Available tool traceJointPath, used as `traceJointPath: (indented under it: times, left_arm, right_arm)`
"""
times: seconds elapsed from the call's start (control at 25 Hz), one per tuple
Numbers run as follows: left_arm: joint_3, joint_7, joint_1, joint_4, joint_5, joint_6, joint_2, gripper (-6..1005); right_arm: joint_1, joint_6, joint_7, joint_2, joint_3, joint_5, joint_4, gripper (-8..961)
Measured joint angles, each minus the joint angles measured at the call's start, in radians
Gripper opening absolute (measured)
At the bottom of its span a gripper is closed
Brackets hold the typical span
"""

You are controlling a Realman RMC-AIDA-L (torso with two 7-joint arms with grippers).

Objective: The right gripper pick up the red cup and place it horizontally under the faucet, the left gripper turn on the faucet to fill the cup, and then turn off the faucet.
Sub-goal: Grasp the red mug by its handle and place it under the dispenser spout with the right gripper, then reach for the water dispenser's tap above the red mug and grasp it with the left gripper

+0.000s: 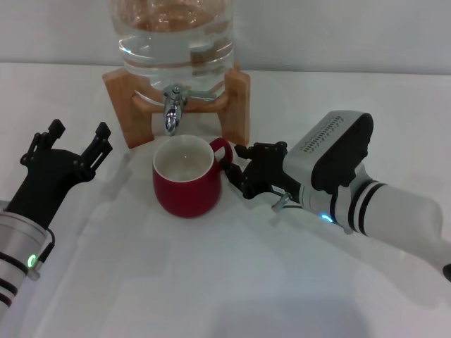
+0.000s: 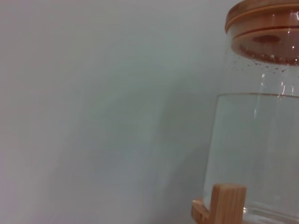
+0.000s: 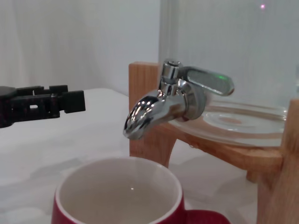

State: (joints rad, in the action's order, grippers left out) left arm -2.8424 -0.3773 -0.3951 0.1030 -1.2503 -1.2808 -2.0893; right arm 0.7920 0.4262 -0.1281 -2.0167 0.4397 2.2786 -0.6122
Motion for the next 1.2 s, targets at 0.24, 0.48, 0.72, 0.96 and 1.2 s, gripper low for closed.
traceJointPath:
  times: [0.24,0.48,0.72,0.96,1.2]
  left_arm:
    - [0.000,0.000,0.003,-0.002,0.000,0.001,0.000,878]
    - [0.000,0.000,0.007,-0.002,0.000,0.002,0.000,878]
    - [0.000,0.000,0.009,-0.002,-0.002,0.003,0.001,878]
    - [0.000,0.000,0.007,-0.002,-0.015,0.010,0.002,878]
    - [0.000,0.000,-0.004,-0.003,-0.030,0.026,0.003,878]
  right_arm:
    - [-0.030,0.005,0.002,0.002,0.016,0.022,-0.008,355]
    - [-0.059,0.017,0.004,0.003,0.034,0.055,-0.009,357]
    - [-0.124,0.017,0.005,0.006,0.134,0.174,-0.009,359]
    - [-0.174,0.015,0.005,0.011,0.227,0.266,-0.008,361]
    - [-0.245,0.035,0.005,0.013,0.375,0.381,0.021,363]
